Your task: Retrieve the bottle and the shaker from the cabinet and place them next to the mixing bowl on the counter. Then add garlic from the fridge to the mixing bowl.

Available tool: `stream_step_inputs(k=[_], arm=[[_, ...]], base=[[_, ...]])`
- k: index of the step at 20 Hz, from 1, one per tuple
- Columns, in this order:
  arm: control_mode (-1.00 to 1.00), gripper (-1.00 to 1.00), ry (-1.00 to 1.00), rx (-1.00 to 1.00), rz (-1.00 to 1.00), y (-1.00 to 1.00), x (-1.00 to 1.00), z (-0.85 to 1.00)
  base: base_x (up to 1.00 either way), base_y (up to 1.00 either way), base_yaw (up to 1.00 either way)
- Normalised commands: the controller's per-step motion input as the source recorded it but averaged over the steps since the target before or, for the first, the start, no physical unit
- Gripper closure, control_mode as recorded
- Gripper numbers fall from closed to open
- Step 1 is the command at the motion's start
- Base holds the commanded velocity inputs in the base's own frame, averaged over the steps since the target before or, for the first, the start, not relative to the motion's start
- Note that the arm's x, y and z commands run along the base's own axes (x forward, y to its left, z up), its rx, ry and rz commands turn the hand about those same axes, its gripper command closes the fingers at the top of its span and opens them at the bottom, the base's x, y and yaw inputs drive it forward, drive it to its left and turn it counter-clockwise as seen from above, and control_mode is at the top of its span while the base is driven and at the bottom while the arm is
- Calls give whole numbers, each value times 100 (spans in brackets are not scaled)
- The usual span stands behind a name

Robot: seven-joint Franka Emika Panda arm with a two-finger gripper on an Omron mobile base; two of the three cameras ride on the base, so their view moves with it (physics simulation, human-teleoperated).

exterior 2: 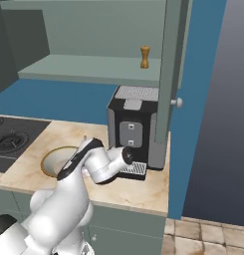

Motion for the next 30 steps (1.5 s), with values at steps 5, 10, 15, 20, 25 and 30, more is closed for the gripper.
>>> stream_step_inputs(k=[5,10,15,20,25,30], arm=[[-100,100,3,0,0,-4,18,-37],[-100,100,2,0,0,-7,41,-20],[-100,100,0,0,0,-15,32,-1],[-100,100,0,0,0,-12,17,0],[-100,100,0,0,0,0,1,-10],[-100,100,0,0,0,0,0,-24]], base=[[0,0,0],[0,0,0],[0,0,0],[0,0,0],[0,0,0],[0,0,0]])
